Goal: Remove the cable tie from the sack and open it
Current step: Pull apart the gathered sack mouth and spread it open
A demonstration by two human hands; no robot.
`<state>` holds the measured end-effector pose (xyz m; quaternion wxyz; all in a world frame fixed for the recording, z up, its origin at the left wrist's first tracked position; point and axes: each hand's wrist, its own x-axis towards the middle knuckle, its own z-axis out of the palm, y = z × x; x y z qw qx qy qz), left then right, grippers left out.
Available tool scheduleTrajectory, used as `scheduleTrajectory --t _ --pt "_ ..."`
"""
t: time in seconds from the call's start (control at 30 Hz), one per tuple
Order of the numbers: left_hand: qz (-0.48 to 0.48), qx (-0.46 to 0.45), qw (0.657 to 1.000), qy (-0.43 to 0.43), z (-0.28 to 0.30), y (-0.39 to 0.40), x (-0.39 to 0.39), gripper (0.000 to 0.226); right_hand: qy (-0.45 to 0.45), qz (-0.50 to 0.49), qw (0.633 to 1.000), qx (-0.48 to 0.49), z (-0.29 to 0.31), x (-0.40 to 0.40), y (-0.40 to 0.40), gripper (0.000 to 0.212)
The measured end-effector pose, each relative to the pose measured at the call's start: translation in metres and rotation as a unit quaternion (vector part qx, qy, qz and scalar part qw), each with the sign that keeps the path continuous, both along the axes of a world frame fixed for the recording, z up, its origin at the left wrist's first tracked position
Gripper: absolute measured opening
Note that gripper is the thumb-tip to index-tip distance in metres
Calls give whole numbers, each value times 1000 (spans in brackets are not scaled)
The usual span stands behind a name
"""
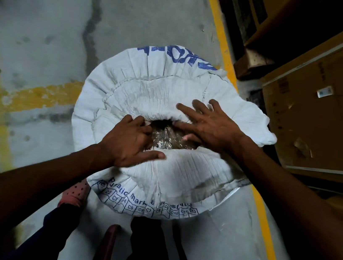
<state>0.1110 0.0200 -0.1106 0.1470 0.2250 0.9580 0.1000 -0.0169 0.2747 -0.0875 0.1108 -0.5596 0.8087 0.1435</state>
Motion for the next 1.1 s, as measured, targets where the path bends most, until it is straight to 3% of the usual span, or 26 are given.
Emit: scheduleTrajectory --t 0.27,0.43,0.57,0.67,0.73,0.8,0.87,0.93,1.0,1.1 --pt "-71 -24 995 61 5 -22 12 85 67 -170 983 -25 11 -18 -6 94" --pt "-37 -6 999 15 5 -42 23 78 64 -250 966 -26 18 -35 -11 101" --pt "20 38 998 35 18 -22 -6 67 42 -154 987 -20 21 -29 -16 85" --pt "59 122 990 32 21 6 -27 56 36 -36 996 -76 25 -15 -14 51" --pt "123 176 977 0 18 21 -33 53 39 32 990 -131 26 -6 -8 27" --pt "208 232 948 -66 12 25 -37 66 24 94 985 -144 25 3 -2 15" --pt "259 277 918 -114 6 22 -38 80 -31 128 986 -105 24 12 5 23" --pt "271 308 902 -131 -1 17 -37 64 -92 123 985 -82 24 18 14 43" --pt "273 334 893 -128 -5 14 -36 57 -138 105 980 -103 27 20 22 47" --pt "266 289 915 -87 -7 11 -39 59 -168 78 977 -109 33 19 30 43"
